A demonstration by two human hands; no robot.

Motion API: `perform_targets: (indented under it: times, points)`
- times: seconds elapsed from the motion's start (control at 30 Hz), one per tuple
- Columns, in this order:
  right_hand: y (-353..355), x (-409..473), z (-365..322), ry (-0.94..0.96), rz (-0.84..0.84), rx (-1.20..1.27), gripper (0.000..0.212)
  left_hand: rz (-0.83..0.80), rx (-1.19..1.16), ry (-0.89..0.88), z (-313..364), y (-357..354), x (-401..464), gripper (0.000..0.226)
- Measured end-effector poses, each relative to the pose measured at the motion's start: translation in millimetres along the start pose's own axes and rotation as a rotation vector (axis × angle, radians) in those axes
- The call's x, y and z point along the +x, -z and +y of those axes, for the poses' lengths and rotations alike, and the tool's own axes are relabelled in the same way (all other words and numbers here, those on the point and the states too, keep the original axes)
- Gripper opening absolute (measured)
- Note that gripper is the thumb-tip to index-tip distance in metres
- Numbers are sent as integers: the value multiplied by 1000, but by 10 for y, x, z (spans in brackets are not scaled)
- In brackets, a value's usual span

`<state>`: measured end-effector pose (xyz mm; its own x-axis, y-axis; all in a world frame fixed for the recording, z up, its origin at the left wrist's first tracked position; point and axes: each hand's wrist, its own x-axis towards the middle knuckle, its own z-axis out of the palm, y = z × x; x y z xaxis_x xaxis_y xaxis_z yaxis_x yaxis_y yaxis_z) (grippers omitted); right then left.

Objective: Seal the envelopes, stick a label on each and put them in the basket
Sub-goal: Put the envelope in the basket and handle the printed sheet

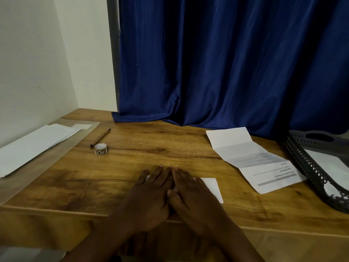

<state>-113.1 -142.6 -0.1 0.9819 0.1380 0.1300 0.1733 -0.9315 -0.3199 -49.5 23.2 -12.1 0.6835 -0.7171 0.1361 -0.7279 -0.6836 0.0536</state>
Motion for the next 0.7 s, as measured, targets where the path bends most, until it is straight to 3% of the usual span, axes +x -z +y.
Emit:
perform_targets:
  times: [0.17, 0.33, 0.5, 0.7]
  points:
    - [65, -78, 151, -36, -15, -27, 93, 0, -9, 35, -36, 5, -2, 79]
    - [186, -166, 420, -138, -62, -142, 77, -53, -26, 104, -36, 38, 3, 73]
    - [184, -167, 445, -158, -57, -123, 73, -95, -19, 206, -330, 133, -173, 70]
    - [381, -110, 371, -171, 11, -141, 72, -50, -12, 204, -355, 119, -253, 71]
